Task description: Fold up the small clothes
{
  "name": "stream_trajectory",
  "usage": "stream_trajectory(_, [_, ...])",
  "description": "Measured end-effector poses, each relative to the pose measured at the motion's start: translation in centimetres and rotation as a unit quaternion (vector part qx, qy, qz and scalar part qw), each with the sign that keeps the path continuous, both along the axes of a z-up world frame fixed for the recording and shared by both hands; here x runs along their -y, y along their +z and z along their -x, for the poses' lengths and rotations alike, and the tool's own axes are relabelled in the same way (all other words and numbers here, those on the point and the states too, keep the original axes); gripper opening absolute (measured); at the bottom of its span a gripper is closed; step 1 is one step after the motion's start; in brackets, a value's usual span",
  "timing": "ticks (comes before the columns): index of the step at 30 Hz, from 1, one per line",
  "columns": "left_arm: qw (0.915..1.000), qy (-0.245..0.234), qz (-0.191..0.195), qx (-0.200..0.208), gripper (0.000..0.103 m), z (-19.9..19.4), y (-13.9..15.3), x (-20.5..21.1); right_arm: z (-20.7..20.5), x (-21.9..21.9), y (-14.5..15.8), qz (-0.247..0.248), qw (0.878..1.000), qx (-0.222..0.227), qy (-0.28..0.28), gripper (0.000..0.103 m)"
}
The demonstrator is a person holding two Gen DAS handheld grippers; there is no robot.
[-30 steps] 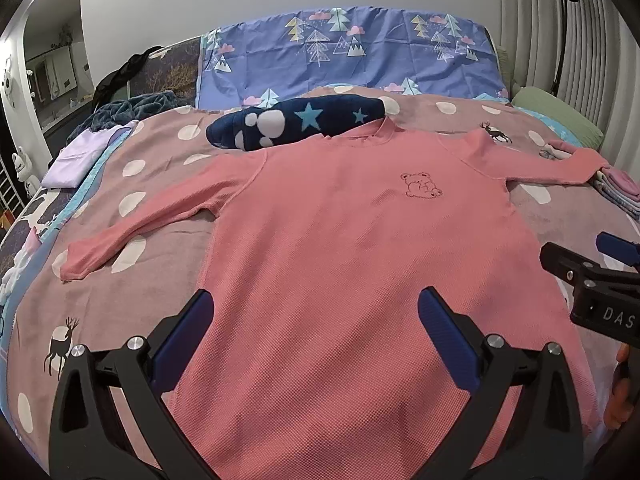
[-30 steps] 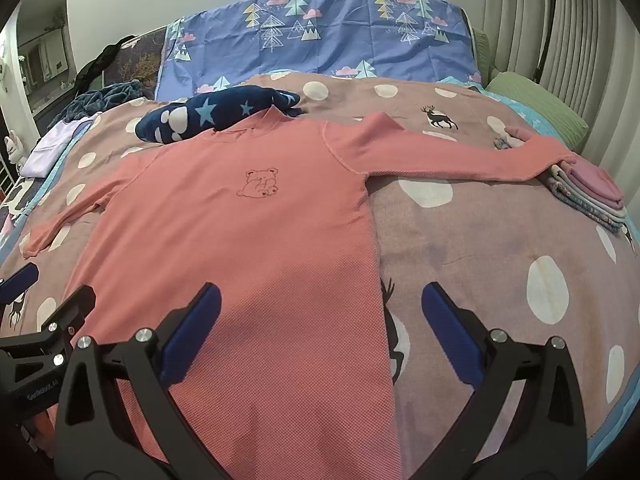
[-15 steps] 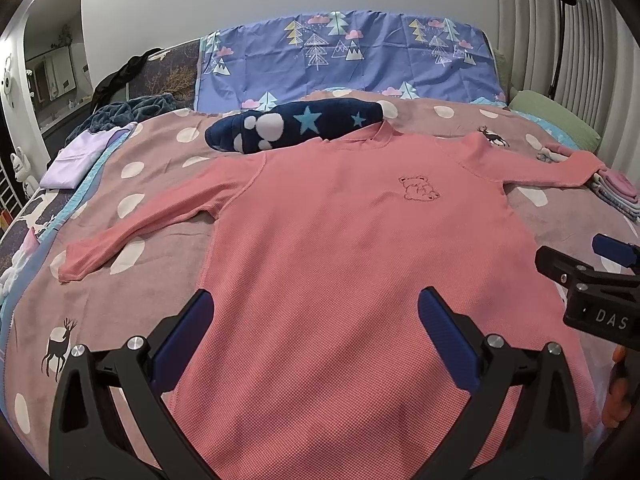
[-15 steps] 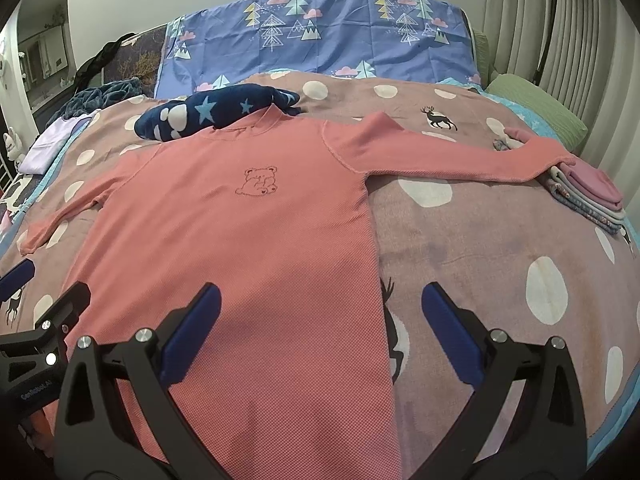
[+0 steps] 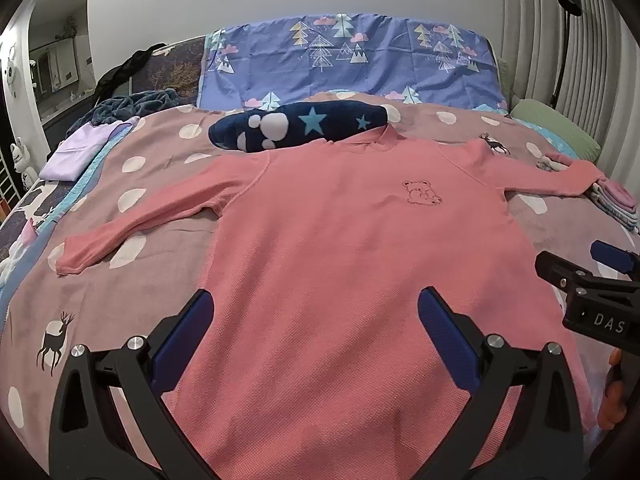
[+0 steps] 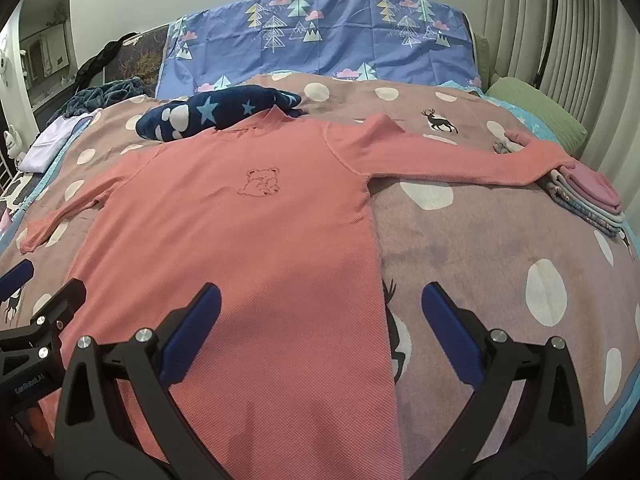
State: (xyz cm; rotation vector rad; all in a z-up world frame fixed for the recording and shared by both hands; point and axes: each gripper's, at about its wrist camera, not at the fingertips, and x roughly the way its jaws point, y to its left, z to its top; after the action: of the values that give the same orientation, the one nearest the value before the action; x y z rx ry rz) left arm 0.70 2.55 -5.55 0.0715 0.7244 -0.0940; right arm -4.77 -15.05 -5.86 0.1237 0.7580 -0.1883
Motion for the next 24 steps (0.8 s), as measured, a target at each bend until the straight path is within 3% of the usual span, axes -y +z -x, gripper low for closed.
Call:
stream_trajectory(13, [1.0, -0.001, 0.005, 0.005, 0.102, 0.1, 0.2, -0.5, 1.1, -1.7, 1.9, 0.029, 0.997, 0.061, 0.034, 0.101])
stream_trajectory(24, [1.0, 0.003, 0.003, 0.001, 0.102, -0.1, 0.0, -0.8, 1.0, -2.0, 2.1, 0.027, 0.996, 0.069, 0.042, 0.101])
